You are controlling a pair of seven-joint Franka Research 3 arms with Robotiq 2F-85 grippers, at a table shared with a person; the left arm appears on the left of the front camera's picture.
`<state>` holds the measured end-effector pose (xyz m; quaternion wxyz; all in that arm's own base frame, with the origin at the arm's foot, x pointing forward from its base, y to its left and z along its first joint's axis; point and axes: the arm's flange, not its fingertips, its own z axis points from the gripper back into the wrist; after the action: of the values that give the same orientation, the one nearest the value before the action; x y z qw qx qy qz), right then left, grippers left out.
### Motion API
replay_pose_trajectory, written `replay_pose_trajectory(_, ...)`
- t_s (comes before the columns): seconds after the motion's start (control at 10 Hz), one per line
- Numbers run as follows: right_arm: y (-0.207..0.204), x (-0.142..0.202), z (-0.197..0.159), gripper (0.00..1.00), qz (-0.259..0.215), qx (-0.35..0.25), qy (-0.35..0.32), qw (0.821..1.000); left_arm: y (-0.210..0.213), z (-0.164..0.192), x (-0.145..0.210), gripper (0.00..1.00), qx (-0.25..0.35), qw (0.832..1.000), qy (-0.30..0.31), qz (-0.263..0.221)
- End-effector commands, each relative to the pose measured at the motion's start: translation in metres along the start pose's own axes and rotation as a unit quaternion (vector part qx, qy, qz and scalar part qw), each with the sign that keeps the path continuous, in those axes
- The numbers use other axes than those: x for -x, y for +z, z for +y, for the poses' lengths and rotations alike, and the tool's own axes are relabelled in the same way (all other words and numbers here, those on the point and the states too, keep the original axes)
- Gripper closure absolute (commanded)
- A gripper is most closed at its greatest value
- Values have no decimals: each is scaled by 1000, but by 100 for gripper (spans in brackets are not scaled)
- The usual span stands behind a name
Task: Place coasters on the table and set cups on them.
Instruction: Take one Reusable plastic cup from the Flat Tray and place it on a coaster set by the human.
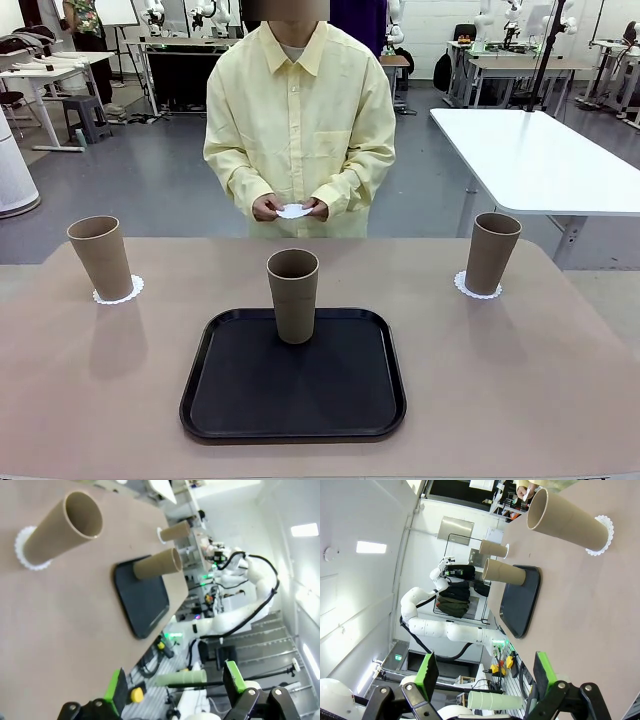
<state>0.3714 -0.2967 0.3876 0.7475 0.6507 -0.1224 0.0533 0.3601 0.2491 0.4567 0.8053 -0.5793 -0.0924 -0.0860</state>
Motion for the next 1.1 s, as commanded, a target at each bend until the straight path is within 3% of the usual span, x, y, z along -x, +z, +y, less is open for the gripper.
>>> replay_pose_trajectory(0.0, 0, -1, 1, 0, -1, 4, -8, 1000, -1, 0, 3, 0, 12, 1000, -29, 1)
replay_pose_trajectory(0.1, 0, -1, 1, 0, -1, 4, -8, 1000, 0, 0, 0, 0, 0, 1000, 0, 0)
replay_pose_trajectory(1.0, 0, -1, 1, 0, -1, 4, -8, 1000, 0, 0, 0, 0, 0, 1000, 0, 0)
